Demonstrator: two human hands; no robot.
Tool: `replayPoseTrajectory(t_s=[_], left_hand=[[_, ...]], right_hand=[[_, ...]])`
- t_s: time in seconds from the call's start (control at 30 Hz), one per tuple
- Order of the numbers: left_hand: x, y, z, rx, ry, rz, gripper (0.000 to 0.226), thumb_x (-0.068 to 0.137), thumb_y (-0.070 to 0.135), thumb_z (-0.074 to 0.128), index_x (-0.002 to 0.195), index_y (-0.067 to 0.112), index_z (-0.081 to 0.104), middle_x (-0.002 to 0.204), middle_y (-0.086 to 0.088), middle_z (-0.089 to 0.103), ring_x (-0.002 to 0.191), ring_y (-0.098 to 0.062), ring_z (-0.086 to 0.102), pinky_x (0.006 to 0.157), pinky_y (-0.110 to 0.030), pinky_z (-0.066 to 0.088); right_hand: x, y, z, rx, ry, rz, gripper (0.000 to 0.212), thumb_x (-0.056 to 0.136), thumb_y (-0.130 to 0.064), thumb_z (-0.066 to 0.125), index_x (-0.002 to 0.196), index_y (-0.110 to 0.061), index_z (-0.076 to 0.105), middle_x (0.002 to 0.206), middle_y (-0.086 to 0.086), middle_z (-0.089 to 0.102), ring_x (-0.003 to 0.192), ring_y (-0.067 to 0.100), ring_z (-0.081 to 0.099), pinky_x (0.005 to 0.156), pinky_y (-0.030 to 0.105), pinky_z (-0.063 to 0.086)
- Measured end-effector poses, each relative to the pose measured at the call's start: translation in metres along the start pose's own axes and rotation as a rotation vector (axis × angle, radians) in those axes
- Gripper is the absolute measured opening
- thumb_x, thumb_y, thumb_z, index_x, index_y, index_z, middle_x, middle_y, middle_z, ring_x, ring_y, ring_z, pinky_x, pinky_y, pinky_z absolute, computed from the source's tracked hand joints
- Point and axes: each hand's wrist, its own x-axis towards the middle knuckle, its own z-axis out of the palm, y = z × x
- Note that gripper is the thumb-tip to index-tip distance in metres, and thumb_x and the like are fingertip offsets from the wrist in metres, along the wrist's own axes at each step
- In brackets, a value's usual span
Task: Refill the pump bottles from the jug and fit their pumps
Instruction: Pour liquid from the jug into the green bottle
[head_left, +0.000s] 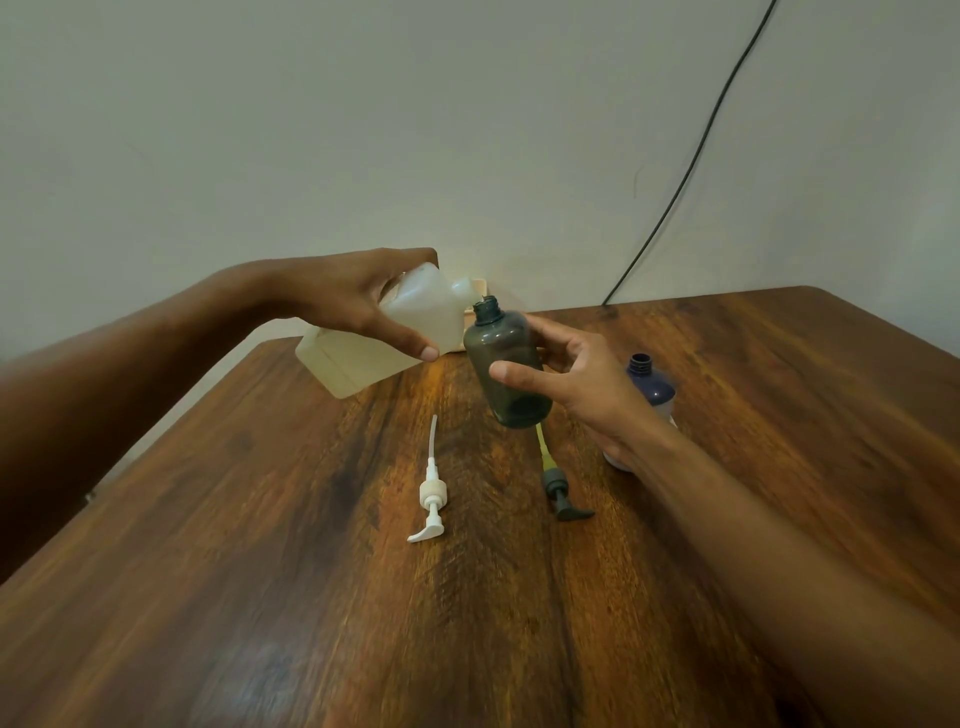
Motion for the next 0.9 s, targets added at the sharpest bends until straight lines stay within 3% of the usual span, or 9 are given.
replayPoseTrajectory(t_s=[0.23, 0.53, 0.7, 0.9], left_hand=[[0.0002, 0.0010, 0.0008, 0.001, 0.008, -0.004, 0.065, 0.070, 0.052, 0.080, 0.124, 0.031, 0.050, 0.115, 0.009, 0.061, 0.100, -0.005, 0.066, 0.064, -0.020, 0.058], [-0.0011, 0.0036, -0.0005, 0.005, 0.000, -0.009, 0.064, 0.070, 0.050, 0.080, 0.123, 0.031, 0.050, 0.115, 0.009, 0.061, 0.099, -0.002, 0.065, 0.064, -0.018, 0.057], [-0.0008, 0.0030, -0.0013, 0.017, -0.004, -0.011, 0.066, 0.070, 0.051, 0.080, 0.124, 0.030, 0.050, 0.116, 0.009, 0.061, 0.101, -0.008, 0.066, 0.064, -0.019, 0.057], [-0.0013, 0.0039, -0.0005, 0.010, -0.004, -0.008, 0.064, 0.070, 0.050, 0.081, 0.123, 0.030, 0.050, 0.115, 0.008, 0.061, 0.099, -0.006, 0.066, 0.063, -0.019, 0.057]], right_hand=[[-0.0013, -0.0006, -0.0008, 0.019, -0.011, -0.002, 0.072, 0.074, -0.040, 0.090, 0.143, -0.034, 0.068, 0.133, -0.014, 0.075, 0.126, 0.002, 0.065, 0.100, 0.025, 0.052], [-0.0017, -0.0017, 0.0013, 0.028, -0.005, 0.006, 0.065, 0.072, -0.044, 0.090, 0.134, -0.044, 0.070, 0.126, -0.024, 0.075, 0.118, -0.008, 0.066, 0.095, 0.019, 0.054], [-0.0019, -0.0028, 0.0021, 0.036, -0.009, 0.014, 0.057, 0.072, -0.045, 0.091, 0.125, -0.052, 0.070, 0.125, -0.026, 0.075, 0.118, -0.007, 0.066, 0.094, 0.019, 0.054], [-0.0017, -0.0031, 0.0028, 0.041, -0.010, 0.012, 0.054, 0.074, -0.043, 0.091, 0.123, -0.055, 0.071, 0.124, -0.029, 0.075, 0.115, -0.013, 0.066, 0.084, 0.011, 0.056]])
